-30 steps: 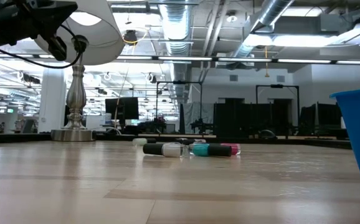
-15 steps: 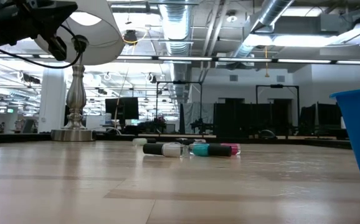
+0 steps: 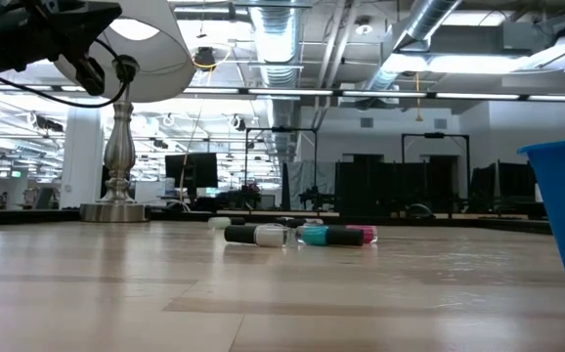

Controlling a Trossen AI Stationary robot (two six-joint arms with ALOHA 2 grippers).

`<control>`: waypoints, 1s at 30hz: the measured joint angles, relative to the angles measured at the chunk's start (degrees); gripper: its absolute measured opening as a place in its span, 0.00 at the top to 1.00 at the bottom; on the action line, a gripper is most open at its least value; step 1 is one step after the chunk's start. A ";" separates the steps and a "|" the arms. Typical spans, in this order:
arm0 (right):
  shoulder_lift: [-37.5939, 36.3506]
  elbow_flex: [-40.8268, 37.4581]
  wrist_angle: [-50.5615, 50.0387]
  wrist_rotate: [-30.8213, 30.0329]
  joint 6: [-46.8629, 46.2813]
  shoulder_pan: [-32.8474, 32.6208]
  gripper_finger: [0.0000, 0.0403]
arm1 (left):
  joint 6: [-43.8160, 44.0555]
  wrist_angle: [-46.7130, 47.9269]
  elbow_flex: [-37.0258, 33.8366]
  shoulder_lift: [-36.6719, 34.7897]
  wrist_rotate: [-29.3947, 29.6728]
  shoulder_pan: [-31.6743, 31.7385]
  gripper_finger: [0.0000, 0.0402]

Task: Pick & Place Nail Polish
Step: Put the bottom transparent nail polish into the blue bin

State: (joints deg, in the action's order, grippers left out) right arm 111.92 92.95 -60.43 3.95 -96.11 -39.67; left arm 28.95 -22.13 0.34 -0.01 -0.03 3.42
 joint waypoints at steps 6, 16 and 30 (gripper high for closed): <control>-0.02 -4.51 1.62 7.04 0.51 -0.08 0.89 | 0.00 0.00 0.00 0.00 0.00 -0.01 1.00; -0.02 -7.52 1.88 9.74 2.09 0.05 0.88 | 0.01 0.00 0.00 0.00 0.00 0.00 1.00; -0.06 -7.71 2.49 10.27 3.07 0.43 0.66 | 0.01 0.00 0.00 0.00 0.00 0.00 1.00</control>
State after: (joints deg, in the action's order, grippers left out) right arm 111.86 85.23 -57.94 14.22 -93.04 -39.24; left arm 28.96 -22.13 0.34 -0.01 -0.03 3.42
